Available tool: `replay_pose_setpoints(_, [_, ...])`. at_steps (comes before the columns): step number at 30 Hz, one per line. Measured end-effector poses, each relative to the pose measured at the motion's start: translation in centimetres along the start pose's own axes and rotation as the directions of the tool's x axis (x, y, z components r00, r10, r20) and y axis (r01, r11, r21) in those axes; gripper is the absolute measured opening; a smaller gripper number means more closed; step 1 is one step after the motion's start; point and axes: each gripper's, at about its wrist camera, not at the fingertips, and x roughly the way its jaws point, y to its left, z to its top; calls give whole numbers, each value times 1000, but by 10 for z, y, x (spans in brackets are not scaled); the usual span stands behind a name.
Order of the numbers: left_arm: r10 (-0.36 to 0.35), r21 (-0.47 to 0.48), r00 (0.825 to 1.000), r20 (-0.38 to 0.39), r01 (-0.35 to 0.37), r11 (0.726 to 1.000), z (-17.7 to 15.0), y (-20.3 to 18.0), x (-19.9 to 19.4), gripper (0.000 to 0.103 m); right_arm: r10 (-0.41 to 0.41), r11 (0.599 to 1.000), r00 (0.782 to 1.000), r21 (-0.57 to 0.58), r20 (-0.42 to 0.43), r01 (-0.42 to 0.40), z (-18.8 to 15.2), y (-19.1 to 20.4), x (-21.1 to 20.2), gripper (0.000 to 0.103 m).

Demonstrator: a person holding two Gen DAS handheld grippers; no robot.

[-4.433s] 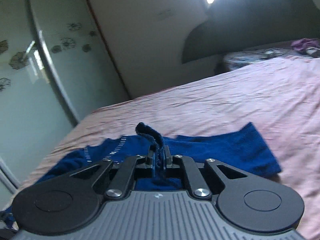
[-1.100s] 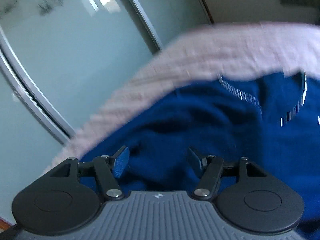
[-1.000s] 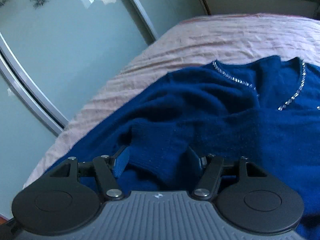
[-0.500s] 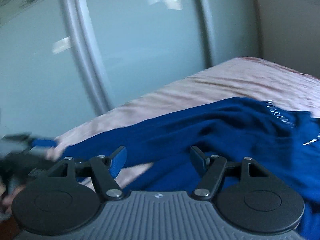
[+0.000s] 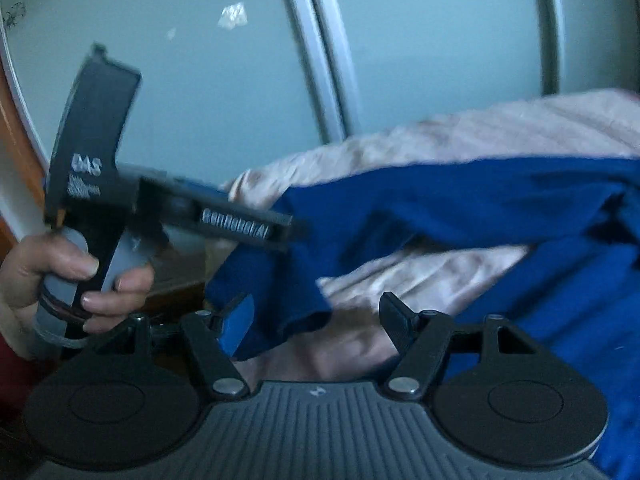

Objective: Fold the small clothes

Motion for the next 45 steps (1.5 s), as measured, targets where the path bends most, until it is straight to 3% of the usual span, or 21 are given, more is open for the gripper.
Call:
replay_pose_setpoints(1, [1, -2, 1000, 6, -1, 1000, 1, 0, 0, 102, 23, 1000, 1000, 7, -9, -23, 0, 1, 3, 62])
replay_pose_setpoints(3, [2, -6, 1000, 16, -2, 1000, 2, 0, -2, 102, 45, 999, 999, 11, -26, -44, 0, 3, 10, 37])
replay_pose_setpoints(6, [-12, -16, 1000, 25, 12, 1000, 3, 1, -6, 102, 57, 997, 998, 45, -9, -56, -3, -2, 9, 13])
replay_pose_setpoints(10, [-75, -41, 995, 59, 77, 996, 5, 5, -14, 102, 57, 992, 997, 110, 60, -64, -7, -13, -7, 7])
replay_pose_setpoints(14, [-163, -32, 984, 73, 166, 986, 6, 2, -21, 102, -51, 994, 989, 102, 139, 37, -3, -21, -31, 5])
replay_pose_setpoints(19, [-310, -106, 950, 22, 311, 944, 12, 0, -19, 102, -90, 994, 978, 76, 186, 77, -3, -22, -53, 5])
replay_pose_setpoints(22, [-334, -168, 943, 1, 329, 929, 14, 2, -17, 102, -17, 997, 990, 71, 141, 7, -5, -20, -44, 7])
replay_pose_setpoints(23, [-327, -183, 945, -2, 321, 929, 14, 2, -18, 102, -7, 995, 993, 95, 119, -4, -6, -22, -38, 11])
replay_pose_setpoints(25, [-326, -201, 945, -13, 317, 927, 14, 3, -18, 102, -7, 988, 997, 156, 79, -5, -7, -29, -23, 31])
replay_pose_setpoints(27, [-352, -217, 935, -41, 335, 917, 14, 1, -14, 102, 49, 979, 996, 194, 68, -61, -8, -35, -13, 56])
replay_pose_setpoints(29, [-382, -232, 921, -74, 356, 905, 14, -1, -9, 102, 107, 970, 993, 212, 54, -116, -6, -36, -3, 55])
replay_pose_setpoints(31, [-413, -244, 906, -94, 381, 892, 12, -4, -5, 102, 107, 982, 994, 154, 30, -110, -5, -24, 3, 31])
replay_pose_setpoints(32, [-425, -249, 900, -100, 391, 886, 11, -5, -3, 101, 69, 994, 998, 88, 12, -70, -6, -12, 5, 8])
replay_pose_setpoints(35, [-442, -254, 891, -106, 405, 878, 8, -4, 0, 97, -51, 993, 997, -106, 52, 57, -11, 23, -5, 7])
replay_pose_setpoints(37, [-452, -264, 887, -96, 415, 871, 5, -1, 0, 89, -108, 953, 987, -270, 118, 137, -17, 54, -14, 7])
replay_pose_setpoints(39, [-463, -271, 882, -94, 424, 864, 3, 3, 0, 81, -131, 913, 978, -365, 162, 182, -22, 74, -17, 6])
replay_pose_setpoints(42, [-450, -236, 888, -95, 419, 877, 2, 5, -4, 62, -163, 842, 961, -477, 223, 253, -30, 99, -17, 6])
replay_pose_setpoints(45, [-417, -200, 905, -91, 393, 897, 0, 7, -8, 36, -156, 805, 952, -524, 264, 277, -35, 112, -21, 6])
